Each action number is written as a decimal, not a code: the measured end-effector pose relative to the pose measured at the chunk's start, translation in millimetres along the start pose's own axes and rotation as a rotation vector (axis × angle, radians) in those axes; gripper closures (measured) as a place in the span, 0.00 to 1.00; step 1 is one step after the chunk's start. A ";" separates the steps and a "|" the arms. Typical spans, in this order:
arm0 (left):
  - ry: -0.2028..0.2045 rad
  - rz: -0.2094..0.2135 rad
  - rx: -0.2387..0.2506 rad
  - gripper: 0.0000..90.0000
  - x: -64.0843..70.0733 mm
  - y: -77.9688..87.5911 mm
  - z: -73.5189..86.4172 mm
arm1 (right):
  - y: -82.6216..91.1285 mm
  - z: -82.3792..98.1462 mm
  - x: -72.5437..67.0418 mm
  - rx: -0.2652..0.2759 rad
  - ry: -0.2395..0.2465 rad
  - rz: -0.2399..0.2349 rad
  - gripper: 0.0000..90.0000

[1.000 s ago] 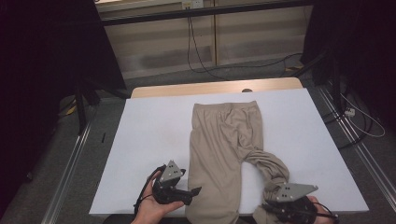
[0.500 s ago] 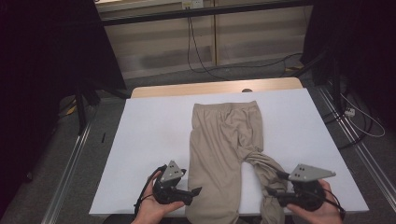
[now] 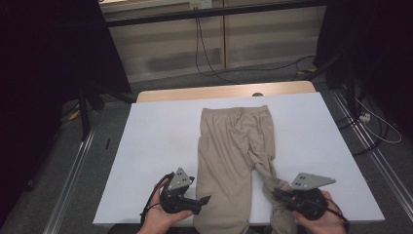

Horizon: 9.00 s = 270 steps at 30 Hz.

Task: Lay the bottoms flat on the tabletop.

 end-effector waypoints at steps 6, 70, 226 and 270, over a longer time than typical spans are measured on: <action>0.003 0.000 0.004 0.20 -1.2 0.6 0.2 | -35.0 -14.1 -23.5 -0.069 0.057 -0.068 0.93; -0.008 0.031 -0.001 0.38 5.3 -18.0 -31.8 | 18.0 1.6 1.9 0.078 -0.025 -0.025 0.48; -0.258 0.256 -0.141 0.74 75.3 -40.1 -40.0 | -13.8 4.8 66.3 -0.042 -0.144 0.135 0.66; -0.003 0.071 -0.175 1.00 -0.5 7.2 16.6 | -42.6 -11.4 -35.4 -0.098 0.139 -0.078 1.00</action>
Point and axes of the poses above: each handheld gripper's, and its own axes: y roughly backward along the jaws, z roughly out of its underside, x roughly to its right, the point moved 4 cm from there along -y, roughly forward along the jaws, and after that the axes turned 12 degrees about -x, right-handed, at the moved point
